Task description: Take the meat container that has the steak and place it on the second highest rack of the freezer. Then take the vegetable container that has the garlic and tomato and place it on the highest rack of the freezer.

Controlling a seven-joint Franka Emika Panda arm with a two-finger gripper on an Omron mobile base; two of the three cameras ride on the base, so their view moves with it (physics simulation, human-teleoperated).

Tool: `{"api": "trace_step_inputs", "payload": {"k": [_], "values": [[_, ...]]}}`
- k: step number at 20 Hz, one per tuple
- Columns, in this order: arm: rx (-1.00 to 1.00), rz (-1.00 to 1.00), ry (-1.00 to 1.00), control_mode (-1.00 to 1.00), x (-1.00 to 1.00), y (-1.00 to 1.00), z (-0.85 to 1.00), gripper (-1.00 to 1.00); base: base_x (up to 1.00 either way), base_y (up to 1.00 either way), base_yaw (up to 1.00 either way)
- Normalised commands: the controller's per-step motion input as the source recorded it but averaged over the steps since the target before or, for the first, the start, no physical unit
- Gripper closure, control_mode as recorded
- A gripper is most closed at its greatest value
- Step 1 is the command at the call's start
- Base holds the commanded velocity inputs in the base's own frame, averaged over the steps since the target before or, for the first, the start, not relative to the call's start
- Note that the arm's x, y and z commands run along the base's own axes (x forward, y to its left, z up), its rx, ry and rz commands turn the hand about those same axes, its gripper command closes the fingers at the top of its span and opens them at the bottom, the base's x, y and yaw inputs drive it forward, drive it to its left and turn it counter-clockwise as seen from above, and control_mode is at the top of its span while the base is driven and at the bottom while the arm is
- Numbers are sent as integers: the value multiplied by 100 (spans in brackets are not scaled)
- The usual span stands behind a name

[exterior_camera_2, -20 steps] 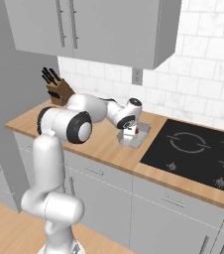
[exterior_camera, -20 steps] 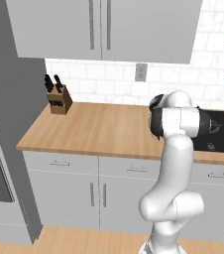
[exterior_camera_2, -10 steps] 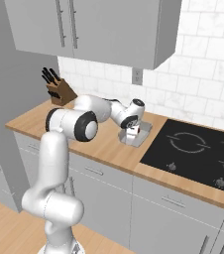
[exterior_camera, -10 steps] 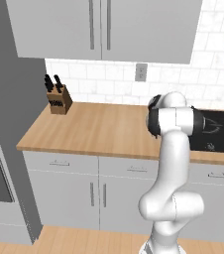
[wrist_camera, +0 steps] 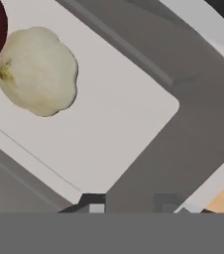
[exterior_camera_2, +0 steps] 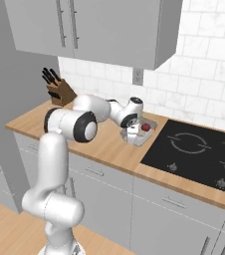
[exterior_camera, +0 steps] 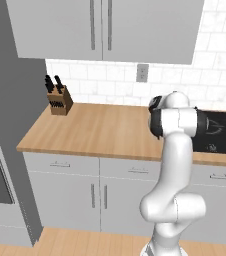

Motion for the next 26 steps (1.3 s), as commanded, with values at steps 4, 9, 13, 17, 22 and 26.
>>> {"api": "trace_step_inputs", "payload": {"k": [4,9,13,17,22,26], "values": [[-2,29,-21,-100,-44,-2,77,100,0,0,0],[0,55,-21,-100,-41,-6,100,100,0,0,0],[-2,73,-7,-100,-39,-2,100,100,0,0,0],[-5,72,-3,-100,-57,5,90,100,0,0,0],[0,66,-7,-100,-59,18,61,100,0,0,0],[-3,51,-17,-100,-61,39,36,100,0,0,0]]}}
